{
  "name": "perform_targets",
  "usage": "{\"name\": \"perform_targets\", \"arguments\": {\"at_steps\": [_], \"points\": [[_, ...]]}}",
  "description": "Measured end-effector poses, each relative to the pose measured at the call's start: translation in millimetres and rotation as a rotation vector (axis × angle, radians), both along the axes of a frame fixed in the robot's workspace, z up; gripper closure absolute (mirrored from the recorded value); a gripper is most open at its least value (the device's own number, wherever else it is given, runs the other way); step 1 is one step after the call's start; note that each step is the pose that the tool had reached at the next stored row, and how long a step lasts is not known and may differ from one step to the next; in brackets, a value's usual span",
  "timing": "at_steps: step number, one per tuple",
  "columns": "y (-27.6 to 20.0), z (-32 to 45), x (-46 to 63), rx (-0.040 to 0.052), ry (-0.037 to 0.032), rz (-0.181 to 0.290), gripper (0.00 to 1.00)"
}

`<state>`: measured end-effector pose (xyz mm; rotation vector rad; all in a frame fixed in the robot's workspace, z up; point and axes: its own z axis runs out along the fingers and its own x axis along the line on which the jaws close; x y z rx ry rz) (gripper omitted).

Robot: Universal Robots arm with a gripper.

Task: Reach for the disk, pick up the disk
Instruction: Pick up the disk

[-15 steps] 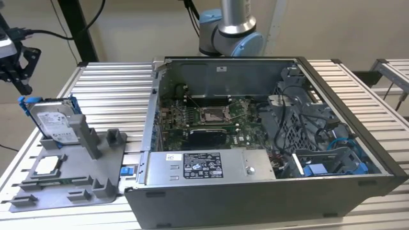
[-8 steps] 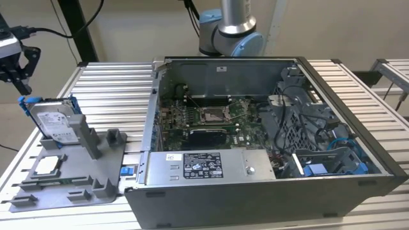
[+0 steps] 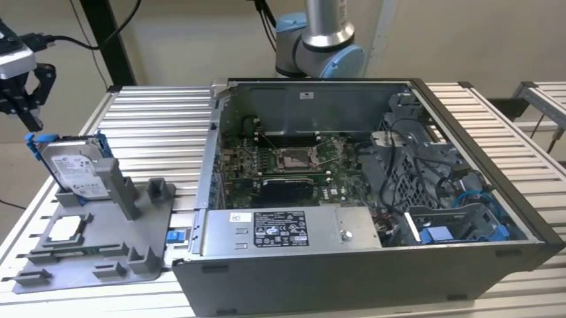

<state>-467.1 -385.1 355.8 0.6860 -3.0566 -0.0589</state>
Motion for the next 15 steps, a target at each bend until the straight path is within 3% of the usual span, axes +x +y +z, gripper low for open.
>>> {"name": "perform_targets", "arguments": {"at_steps": [15], "points": [[0.0,0.0,0.0,-0.0012,-0.0001,0.194,1.00]]}}
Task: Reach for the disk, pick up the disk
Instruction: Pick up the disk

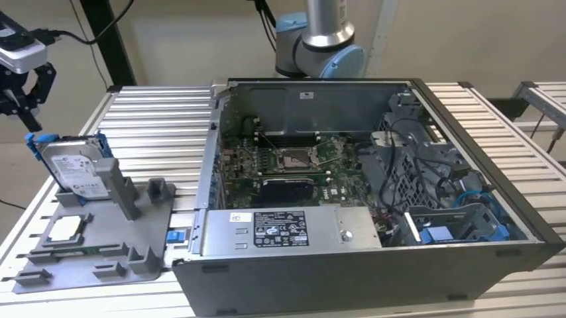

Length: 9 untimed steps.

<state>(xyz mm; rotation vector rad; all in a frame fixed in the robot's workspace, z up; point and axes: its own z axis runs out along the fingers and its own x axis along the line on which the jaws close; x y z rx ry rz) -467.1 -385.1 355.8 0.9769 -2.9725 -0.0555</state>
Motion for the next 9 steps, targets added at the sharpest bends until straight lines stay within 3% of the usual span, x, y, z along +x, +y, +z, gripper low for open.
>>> {"name": "perform_targets", "arguments": {"at_steps": [9], "points": [[0.0,0.0,0.0,-0.0017,0.0001,0.095,1.00]]}}
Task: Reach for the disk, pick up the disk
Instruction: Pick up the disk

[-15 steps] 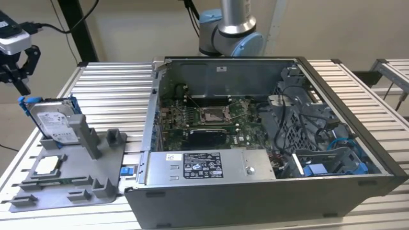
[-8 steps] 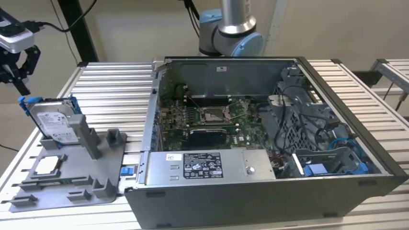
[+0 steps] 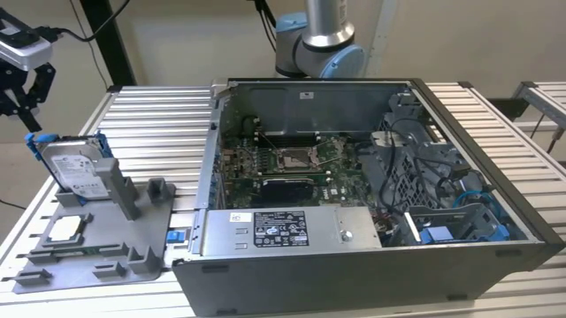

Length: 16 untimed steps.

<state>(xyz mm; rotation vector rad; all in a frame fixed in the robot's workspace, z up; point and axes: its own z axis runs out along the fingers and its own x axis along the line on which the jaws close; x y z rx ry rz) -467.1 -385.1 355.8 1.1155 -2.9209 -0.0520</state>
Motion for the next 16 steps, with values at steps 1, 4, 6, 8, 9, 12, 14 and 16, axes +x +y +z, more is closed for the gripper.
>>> {"name": "perform_targets", "arguments": {"at_steps": [1,4,6,8,9,12,14,16], "points": [[0.0,0.0,0.0,-0.0003,0.0000,0.009,1.00],[0.2,0.0,0.0,-0.0016,-0.0027,0.030,1.00],[0.3,0.1,0.0,-0.0023,-0.0064,0.042,1.00],[0.3,0.0,-0.1,-0.0024,-0.0121,0.055,1.00],[0.3,0.0,0.0,-0.0025,-0.0146,0.061,1.00],[0.3,-0.1,0.0,-0.0025,-0.0173,0.080,1.00],[0.3,0.0,-0.1,-0.0024,-0.0174,0.102,1.00],[0.3,0.0,-0.1,-0.0023,-0.0172,0.129,1.00]]}}
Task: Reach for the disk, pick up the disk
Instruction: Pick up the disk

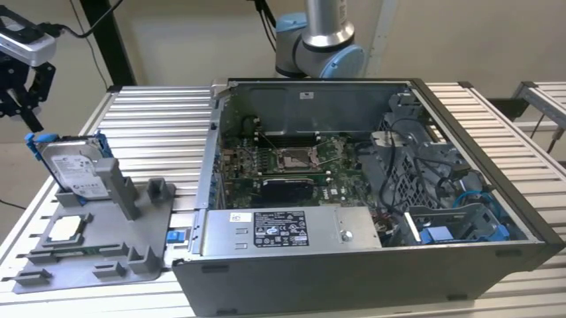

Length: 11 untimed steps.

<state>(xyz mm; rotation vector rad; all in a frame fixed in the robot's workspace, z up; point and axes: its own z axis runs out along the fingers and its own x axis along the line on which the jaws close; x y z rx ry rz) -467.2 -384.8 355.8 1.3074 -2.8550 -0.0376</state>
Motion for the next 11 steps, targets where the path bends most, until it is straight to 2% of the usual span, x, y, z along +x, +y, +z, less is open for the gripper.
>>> {"name": "perform_targets", "arguments": {"at_steps": [11], "points": [[0.0,0.0,0.1,0.0000,0.0000,0.191,1.00]]}}
